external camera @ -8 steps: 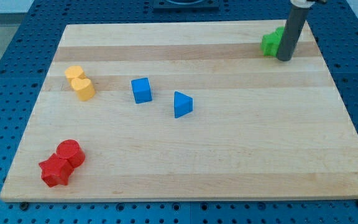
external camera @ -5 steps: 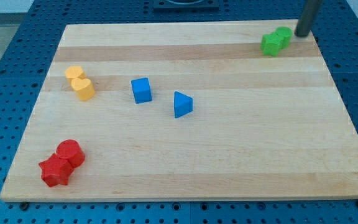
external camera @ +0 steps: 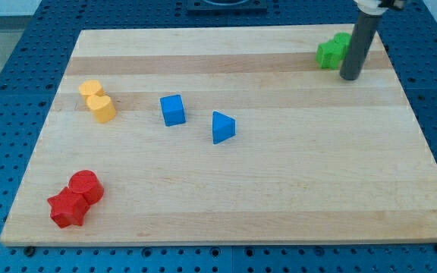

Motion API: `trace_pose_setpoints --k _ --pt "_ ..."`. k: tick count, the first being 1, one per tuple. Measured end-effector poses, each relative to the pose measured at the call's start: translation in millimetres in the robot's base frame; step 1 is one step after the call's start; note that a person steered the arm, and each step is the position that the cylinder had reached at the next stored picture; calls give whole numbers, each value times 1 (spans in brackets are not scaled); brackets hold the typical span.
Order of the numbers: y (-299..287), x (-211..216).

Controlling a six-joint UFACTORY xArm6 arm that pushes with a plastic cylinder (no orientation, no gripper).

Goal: Push green blocks slightly towards left down

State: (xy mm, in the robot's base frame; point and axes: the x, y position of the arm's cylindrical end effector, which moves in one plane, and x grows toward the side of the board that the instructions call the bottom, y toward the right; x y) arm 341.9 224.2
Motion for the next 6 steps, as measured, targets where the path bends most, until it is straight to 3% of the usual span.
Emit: trace_pose_setpoints --k 1,2,4,6 --pt "44 -26" --pt "35 -100" --pt "15 -101" --pt "-26 -40"
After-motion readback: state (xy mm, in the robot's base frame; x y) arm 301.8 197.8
